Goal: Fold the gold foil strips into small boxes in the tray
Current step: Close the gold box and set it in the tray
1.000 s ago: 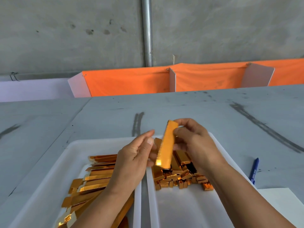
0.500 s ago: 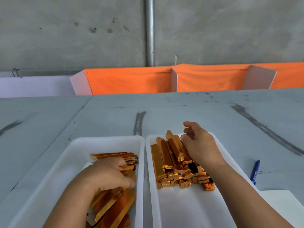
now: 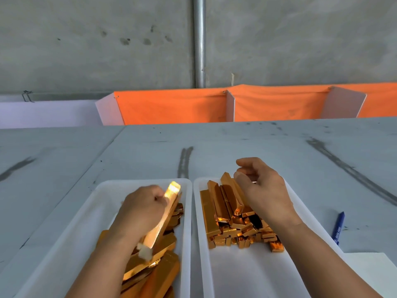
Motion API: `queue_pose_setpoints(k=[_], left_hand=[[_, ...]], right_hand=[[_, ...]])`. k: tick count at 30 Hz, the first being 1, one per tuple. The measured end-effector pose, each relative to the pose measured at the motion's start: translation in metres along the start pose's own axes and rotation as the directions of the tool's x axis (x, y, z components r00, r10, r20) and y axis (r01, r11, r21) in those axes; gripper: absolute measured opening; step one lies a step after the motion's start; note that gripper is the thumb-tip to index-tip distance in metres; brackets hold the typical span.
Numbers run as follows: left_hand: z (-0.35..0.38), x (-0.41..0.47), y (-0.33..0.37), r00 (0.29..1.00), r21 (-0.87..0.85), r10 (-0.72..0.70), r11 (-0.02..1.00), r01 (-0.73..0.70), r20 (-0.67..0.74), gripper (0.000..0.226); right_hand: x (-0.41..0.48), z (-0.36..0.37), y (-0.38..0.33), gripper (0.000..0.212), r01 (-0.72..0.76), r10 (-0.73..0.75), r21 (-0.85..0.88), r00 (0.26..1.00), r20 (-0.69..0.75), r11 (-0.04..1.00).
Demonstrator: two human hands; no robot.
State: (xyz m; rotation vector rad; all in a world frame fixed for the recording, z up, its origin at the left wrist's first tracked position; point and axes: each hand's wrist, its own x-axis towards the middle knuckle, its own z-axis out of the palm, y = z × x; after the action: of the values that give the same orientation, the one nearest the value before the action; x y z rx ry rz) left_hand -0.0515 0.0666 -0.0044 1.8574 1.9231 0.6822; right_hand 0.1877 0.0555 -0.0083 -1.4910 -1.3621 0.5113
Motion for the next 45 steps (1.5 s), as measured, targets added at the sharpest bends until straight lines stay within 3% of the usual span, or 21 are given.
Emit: queue_pose_setpoints(k=[2, 5, 6, 8, 12, 16, 18, 22, 25, 27, 29, 33, 36, 39, 45], left_hand=[[-0.002, 0.0, 0.005, 0.999, -0.316, -0.041, 0.948, 0.03, -0.028, 0.012], [-0.003, -0.008, 0.018, 0.991, -0.704, 0.018, 0.705, 0.084, 0.136, 0.022], [-0.003, -0.013, 0.023, 0.98, -0.73, 0.066, 0.677, 0.094, 0.187, 0.026], [0.003, -0.017, 0.027, 0.96, -0.679, 0.159, 0.733, 0.041, 0.23, 0.028], [0.016, -0.019, 0.028, 0.946, -0.574, 0.255, 0.813, -0.099, 0.198, 0.012], [0.022, -0.025, 0.032, 0.913, -0.481, 0.358, 0.847, -0.227, 0.199, 0.05], [0.025, -0.024, 0.031, 0.913, -0.455, 0.379, 0.847, -0.275, 0.153, 0.047], [0.02, -0.021, 0.029, 0.893, -0.685, 0.376, 0.72, -0.113, 0.247, 0.016], [0.017, -0.022, 0.03, 0.868, -0.763, 0.368, 0.647, 0.018, 0.332, 0.024], [0.018, -0.021, 0.029, 0.873, -0.728, 0.354, 0.686, 0.002, 0.336, 0.024], [0.018, -0.021, 0.028, 0.904, -0.618, 0.335, 0.779, -0.108, 0.265, 0.023], [0.021, -0.025, 0.032, 0.939, -0.299, 0.321, 0.914, -0.274, 0.121, 0.055], [0.028, -0.027, 0.033, 0.937, -0.171, 0.348, 0.925, -0.339, 0.029, 0.055], [0.032, -0.024, 0.029, 0.939, -0.173, 0.337, 0.923, -0.344, -0.069, 0.044], [0.032, -0.024, 0.031, 0.929, -0.076, 0.332, 0.935, -0.347, -0.166, 0.034]], right_hand=[[-0.003, 0.0, -0.006, 0.017, -0.004, -0.003, 0.101, 0.998, 0.065, 0.995], [-0.011, 0.001, -0.018, 0.01, -0.053, -0.023, 0.274, 0.963, 0.269, 0.96], [-0.013, 0.002, -0.02, 0.01, -0.077, -0.035, 0.312, 0.941, 0.337, 0.947], [-0.016, 0.004, -0.023, 0.012, -0.128, -0.037, 0.345, 0.9, 0.433, 0.93], [-0.017, 0.009, -0.022, 0.015, -0.197, 0.003, 0.354, 0.878, 0.479, 0.914], [-0.015, 0.009, -0.02, 0.017, -0.211, 0.034, 0.365, 0.9, 0.434, 0.907], [-0.014, 0.008, -0.02, 0.013, -0.226, 0.035, 0.4, 0.901, 0.432, 0.888], [-0.014, 0.004, -0.021, 0.02, -0.229, 0.026, 0.413, 0.897, 0.441, 0.881], [-0.014, 0.002, -0.022, 0.018, -0.195, -0.008, 0.387, 0.885, 0.465, 0.901], [-0.015, 0.003, -0.023, 0.013, -0.196, -0.003, 0.398, 0.895, 0.446, 0.896], [-0.014, 0.003, -0.022, 0.011, -0.214, 0.031, 0.416, 0.914, 0.405, 0.884], [-0.013, 0.003, -0.022, 0.009, -0.188, 0.061, 0.403, 0.95, 0.307, 0.895], [-0.014, 0.005, -0.023, 0.005, -0.148, 0.044, 0.398, 0.965, 0.26, 0.905], [-0.015, 0.005, -0.022, 0.004, -0.1, 0.012, 0.376, 0.973, 0.23, 0.921], [-0.021, 0.009, -0.02, 0.014, 0.118, -0.132, 0.116, 0.984, 0.119, 0.986]])
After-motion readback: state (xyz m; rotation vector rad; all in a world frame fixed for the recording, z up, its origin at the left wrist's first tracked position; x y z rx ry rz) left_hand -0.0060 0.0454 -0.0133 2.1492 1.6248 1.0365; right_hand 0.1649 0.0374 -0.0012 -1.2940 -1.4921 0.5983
